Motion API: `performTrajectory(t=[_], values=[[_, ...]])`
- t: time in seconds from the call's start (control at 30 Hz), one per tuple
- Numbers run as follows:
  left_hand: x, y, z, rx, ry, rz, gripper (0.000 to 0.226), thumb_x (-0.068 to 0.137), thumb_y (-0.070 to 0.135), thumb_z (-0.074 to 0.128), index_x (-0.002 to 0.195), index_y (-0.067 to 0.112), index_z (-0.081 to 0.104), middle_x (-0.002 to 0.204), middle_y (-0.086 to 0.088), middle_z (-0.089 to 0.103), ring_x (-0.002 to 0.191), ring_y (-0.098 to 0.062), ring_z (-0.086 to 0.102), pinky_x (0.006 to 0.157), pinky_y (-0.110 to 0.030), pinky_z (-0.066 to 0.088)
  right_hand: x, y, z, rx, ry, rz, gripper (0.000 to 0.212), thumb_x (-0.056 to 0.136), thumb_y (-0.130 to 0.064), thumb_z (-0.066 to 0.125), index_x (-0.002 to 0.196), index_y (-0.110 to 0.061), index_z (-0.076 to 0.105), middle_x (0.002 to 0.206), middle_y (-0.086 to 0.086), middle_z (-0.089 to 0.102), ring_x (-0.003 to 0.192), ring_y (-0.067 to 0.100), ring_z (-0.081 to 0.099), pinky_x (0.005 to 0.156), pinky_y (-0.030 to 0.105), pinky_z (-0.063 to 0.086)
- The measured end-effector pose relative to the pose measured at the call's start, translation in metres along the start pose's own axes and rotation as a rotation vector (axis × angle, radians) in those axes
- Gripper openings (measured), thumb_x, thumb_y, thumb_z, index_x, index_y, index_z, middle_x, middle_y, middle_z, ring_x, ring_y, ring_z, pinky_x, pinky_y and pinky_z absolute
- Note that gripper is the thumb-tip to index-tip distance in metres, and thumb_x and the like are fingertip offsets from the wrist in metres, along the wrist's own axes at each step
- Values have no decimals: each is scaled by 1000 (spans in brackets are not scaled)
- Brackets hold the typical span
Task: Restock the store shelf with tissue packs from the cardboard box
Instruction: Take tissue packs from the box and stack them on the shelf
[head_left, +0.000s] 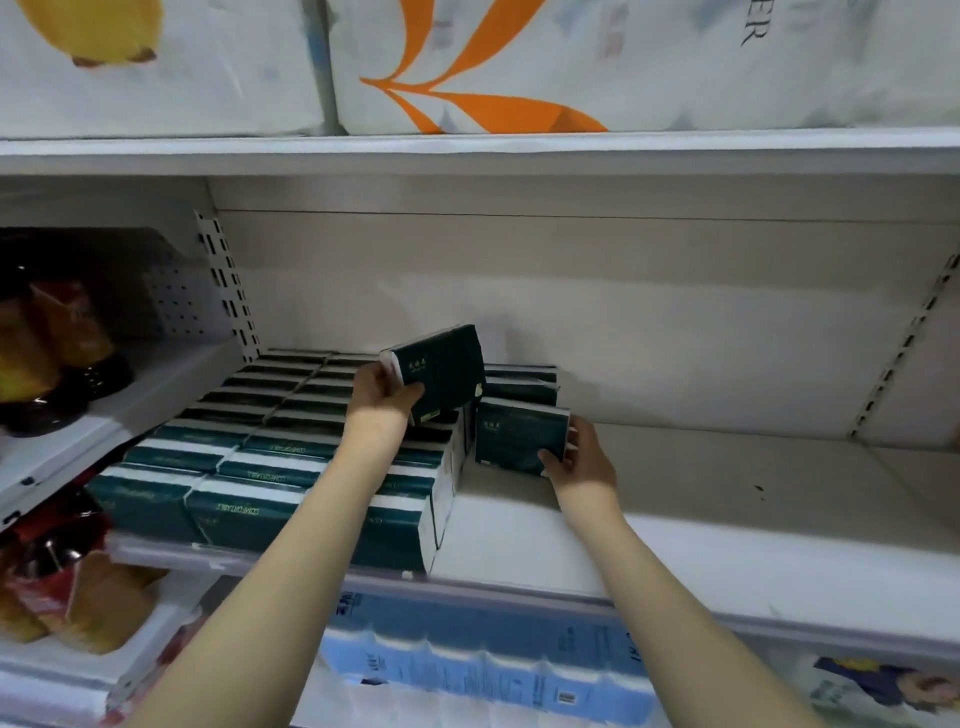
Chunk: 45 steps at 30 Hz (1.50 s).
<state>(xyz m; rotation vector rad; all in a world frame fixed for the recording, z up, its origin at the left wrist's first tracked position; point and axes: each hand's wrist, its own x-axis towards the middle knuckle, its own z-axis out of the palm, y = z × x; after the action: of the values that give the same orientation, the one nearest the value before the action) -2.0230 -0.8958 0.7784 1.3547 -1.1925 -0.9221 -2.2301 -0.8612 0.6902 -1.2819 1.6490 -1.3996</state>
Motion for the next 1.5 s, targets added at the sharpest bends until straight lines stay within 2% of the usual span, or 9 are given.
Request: performTrajectory(t=[0.33,0.43,0.53,0.77,0.9,1.07,1.2,1.3,1.5], values=[[19,-17,0,-85,13,-45,44,91,4,60,133,1,45,123,-12,60,103,-22,60,78,-24,49,21,9,18,-212,103,-56,60,80,-27,77,129,-15,46,116,-5,47,104,14,51,88,30,46],[23,-21,-2,-133,21,-44,41,91,3,60,130,1,48,119,-11,63,99,-21,63,70,-19,50,21,10,16,-139,149,-25,48,80,-18,77,114,-17,44,98,1,49,87,18,51,70,22,43],[19,-21,-1,-167,10,-38,42,91,3,60,130,3,46,118,-10,63,99,-19,63,77,-22,51,20,12,15,-128,128,-21,35,84,-11,72,101,-17,42,79,1,51,70,16,50,54,10,37],[15,-21,-1,-160,-12,-7,42,90,7,63,129,6,47,118,-7,63,100,-18,63,75,-20,50,18,6,14,-43,93,12,27,83,-21,74,97,-17,51,80,-3,61,71,6,56,58,7,39],[12,-21,-2,-150,-8,-4,38,90,12,65,125,8,50,116,-7,65,101,-20,64,90,-32,53,16,-2,8,33,106,124,23,89,-33,67,91,-12,58,84,3,65,73,10,56,61,13,39],[3,-11,-1,-145,8,-7,28,94,18,62,118,10,50,93,4,62,76,-7,57,57,-7,46,9,-17,-5,168,196,210,36,95,-37,55,74,-9,53,70,4,60,68,20,53,62,27,38],[-3,-7,-4,-157,-63,-25,37,95,26,59,126,8,51,115,-6,61,103,-21,56,84,-26,38,5,-44,-4,193,58,163,19,92,-33,62,103,-17,61,101,0,66,93,18,61,76,26,47],[-6,-4,-1,-71,-162,-25,35,95,29,57,126,12,54,118,-7,61,107,-24,55,87,-28,36,5,-70,1,202,-165,178,33,97,-34,55,130,-27,49,118,-7,56,102,14,58,86,27,49],[-9,-6,-1,130,-306,28,41,94,45,55,131,27,52,127,4,59,115,-19,55,95,-32,38,-1,-73,-5,305,-232,84,20,99,-12,52,108,-28,60,104,-3,66,89,14,62,81,28,52]])
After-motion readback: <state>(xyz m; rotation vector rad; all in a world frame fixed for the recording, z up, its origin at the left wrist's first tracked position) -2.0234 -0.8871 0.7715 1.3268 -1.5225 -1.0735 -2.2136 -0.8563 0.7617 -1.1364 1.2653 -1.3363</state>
